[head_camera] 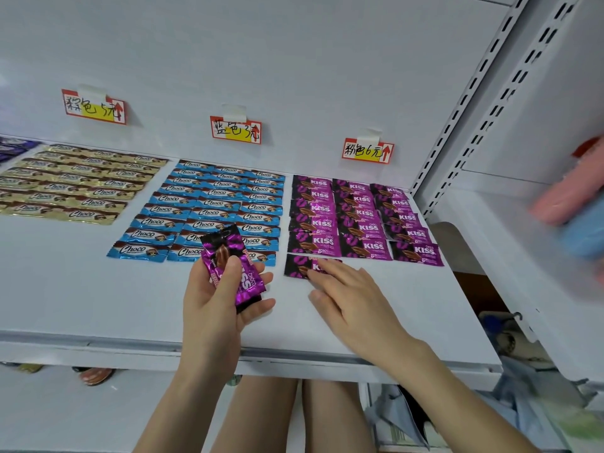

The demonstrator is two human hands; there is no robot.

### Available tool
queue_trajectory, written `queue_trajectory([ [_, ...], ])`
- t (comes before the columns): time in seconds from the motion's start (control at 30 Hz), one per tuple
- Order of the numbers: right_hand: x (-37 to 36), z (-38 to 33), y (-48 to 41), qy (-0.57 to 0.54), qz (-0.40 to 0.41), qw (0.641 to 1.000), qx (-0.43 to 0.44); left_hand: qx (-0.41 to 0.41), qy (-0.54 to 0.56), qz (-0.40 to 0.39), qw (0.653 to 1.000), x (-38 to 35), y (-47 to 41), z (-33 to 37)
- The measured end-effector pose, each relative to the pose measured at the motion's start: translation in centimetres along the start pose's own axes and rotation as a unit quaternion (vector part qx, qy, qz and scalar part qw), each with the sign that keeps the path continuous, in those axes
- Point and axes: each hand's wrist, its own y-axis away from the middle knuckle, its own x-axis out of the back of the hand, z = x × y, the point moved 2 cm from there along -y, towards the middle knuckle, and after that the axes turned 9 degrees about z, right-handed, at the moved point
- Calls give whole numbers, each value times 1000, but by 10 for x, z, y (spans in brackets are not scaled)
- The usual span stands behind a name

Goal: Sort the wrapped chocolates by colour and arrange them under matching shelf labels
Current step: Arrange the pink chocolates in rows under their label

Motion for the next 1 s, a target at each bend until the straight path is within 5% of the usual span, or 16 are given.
queue_trajectory([
  [0.77, 0, 0, -1, -26, -9, 999, -16, 28, -8, -17, 999, -3, 5, 1],
  [1.0, 16, -7, 3, -200, 128, 971, -37, 33, -15, -107, 994, -8, 14, 0],
])
